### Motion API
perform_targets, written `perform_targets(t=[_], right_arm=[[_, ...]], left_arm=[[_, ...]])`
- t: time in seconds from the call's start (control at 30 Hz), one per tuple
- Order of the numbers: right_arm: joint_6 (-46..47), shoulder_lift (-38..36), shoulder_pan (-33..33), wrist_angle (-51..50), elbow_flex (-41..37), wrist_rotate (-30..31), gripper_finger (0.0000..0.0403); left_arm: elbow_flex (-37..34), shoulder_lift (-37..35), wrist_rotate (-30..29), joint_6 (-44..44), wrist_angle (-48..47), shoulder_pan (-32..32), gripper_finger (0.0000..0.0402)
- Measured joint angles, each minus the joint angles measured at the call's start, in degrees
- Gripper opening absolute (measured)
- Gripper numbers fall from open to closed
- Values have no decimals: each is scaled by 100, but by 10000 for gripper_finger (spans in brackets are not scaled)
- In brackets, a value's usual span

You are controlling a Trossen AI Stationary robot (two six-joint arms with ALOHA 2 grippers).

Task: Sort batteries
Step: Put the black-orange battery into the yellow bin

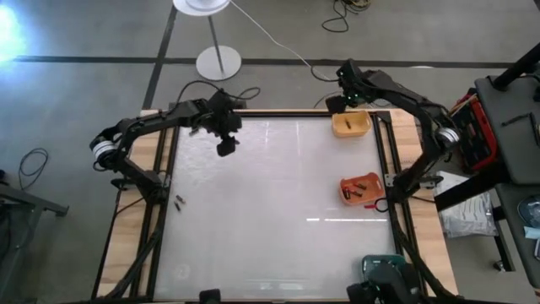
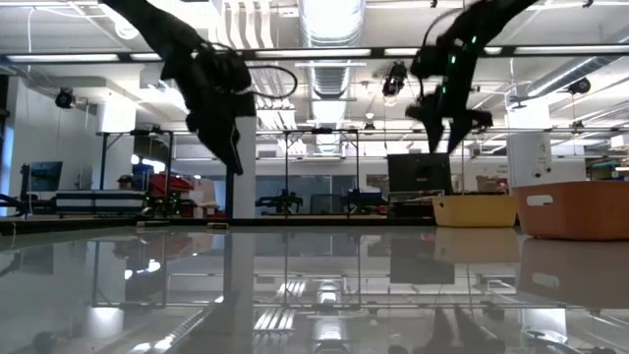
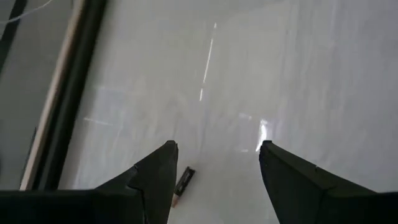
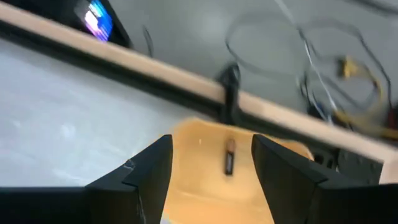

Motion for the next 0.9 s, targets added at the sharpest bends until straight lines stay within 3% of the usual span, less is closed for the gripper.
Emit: perform_targets(t=[0.17, 0.3, 0.4, 0.53, 0.7, 0.9], right_arm=[[33, -817, 414, 368, 0, 1, 216], [255, -1303, 775, 547, 0, 0, 212], [357, -1528, 1008, 611, 0, -1, 205], [379, -1686, 1291, 601, 0, 160, 195], [376, -1673, 1509, 580, 0, 277, 186], [361, -1557, 1574, 519, -7, 282, 180]], left_arm=[[-155, 347, -198, 851, 289, 117, 206], [-131, 702, -337, 2067, -198, 131, 206], [-129, 1008, -870, 2702, -296, 130, 206], [-53, 1463, -1696, 2891, -181, 221, 205], [318, 1988, -1602, 2776, -334, 280, 180], [783, 2414, -1515, 2738, -898, 283, 120]])
